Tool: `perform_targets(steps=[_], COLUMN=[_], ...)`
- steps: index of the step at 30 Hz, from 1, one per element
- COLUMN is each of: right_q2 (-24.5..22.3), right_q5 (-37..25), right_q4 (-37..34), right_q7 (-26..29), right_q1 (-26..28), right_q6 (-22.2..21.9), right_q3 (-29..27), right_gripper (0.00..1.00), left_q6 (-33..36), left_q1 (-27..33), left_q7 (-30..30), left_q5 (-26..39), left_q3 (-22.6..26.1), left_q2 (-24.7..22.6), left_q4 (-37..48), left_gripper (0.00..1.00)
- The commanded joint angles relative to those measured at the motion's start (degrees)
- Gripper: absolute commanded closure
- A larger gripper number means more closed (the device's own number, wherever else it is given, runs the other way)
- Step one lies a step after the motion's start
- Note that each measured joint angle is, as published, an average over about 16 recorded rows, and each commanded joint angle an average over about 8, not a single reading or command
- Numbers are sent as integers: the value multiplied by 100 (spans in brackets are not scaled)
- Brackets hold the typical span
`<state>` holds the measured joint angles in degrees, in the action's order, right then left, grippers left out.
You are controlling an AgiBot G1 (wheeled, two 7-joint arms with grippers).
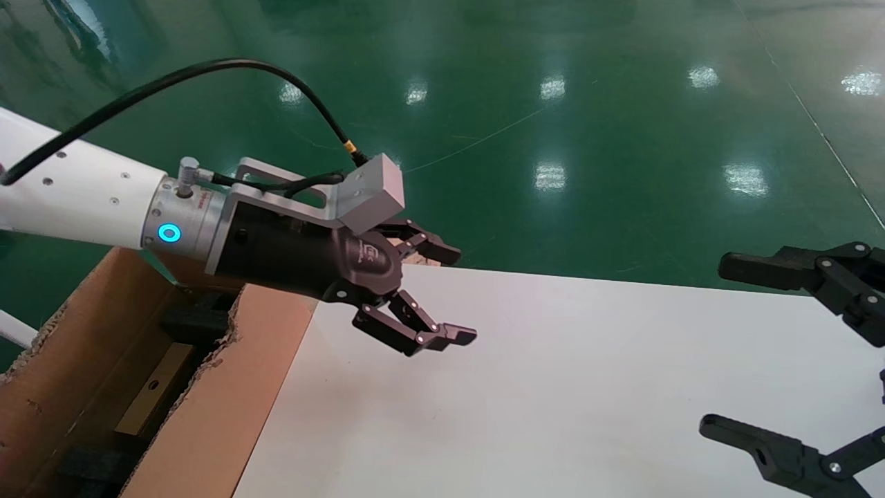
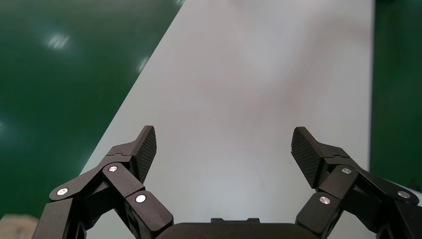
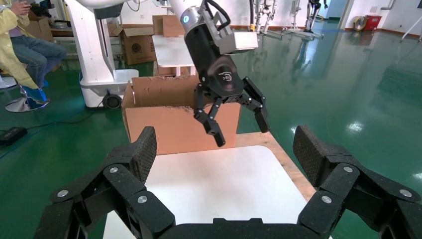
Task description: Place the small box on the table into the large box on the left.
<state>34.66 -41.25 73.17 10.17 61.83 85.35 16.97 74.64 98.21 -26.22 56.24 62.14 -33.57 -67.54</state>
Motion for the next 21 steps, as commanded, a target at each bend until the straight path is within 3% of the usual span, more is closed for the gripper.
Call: perform_targets(steps=[1,21], right_q2=[0,-3], right_q5=[0,4], right_q4=[0,0], right_q7=[0,-3], right_q1=[0,1], right_q6=[0,-3], right_q3=[1,6], right_gripper=[0,0], left_q6=[66,720], left_q1=[-218,-2388], left_q7=[92,1008], left_q5=[-86,-937], left_q3=[-274,-3006], left_q2=[-9,-95], left_q4=[-36,-394], left_gripper=[0,0])
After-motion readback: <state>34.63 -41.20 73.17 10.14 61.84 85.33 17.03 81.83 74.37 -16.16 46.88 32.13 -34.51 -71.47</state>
